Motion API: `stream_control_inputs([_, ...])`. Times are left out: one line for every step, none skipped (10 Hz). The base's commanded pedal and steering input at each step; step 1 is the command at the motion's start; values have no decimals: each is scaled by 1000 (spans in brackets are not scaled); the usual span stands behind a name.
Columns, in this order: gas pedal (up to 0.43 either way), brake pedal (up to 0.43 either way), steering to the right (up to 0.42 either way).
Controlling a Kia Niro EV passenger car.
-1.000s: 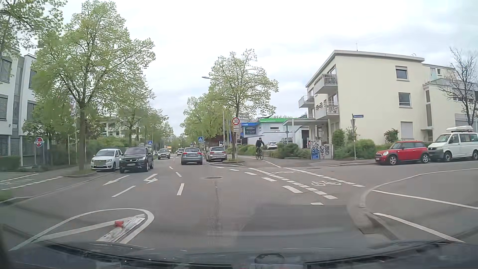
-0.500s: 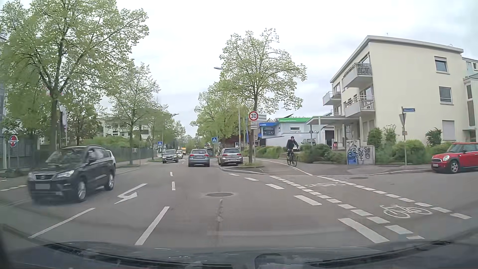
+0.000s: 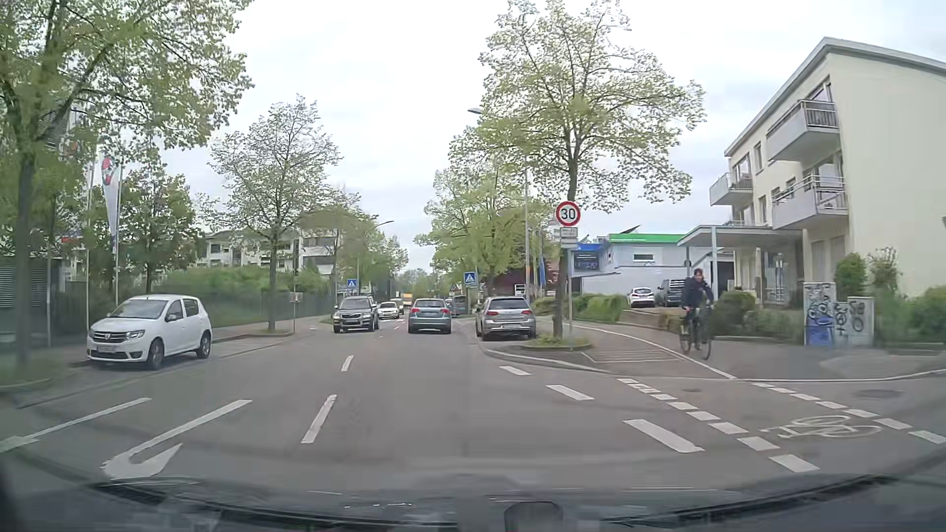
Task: Follow the waypoints while adhering to traffic rules and regulations
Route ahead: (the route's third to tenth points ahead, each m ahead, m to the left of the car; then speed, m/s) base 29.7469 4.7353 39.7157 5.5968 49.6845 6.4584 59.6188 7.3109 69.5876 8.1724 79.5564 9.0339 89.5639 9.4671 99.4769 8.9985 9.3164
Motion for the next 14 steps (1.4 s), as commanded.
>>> stream_control_inputs([39, 0, -81])
stream_control_inputs([39, 0, -81])
stream_control_inputs([39, 0, -81])
stream_control_inputs([39, 0, -80])
stream_control_inputs([39, 0, -80])
stream_control_inputs([39, 0, -76])
stream_control_inputs([39, 0, -65])
stream_control_inputs([39, 0, -54])
stream_control_inputs([39, 0, -37])
stream_control_inputs([39, 0, -19])
stream_control_inputs([39, 0, -5])
stream_control_inputs([47, 0, 7])
stream_control_inputs([59, 0, 16])
stream_control_inputs([67, 0, 23])
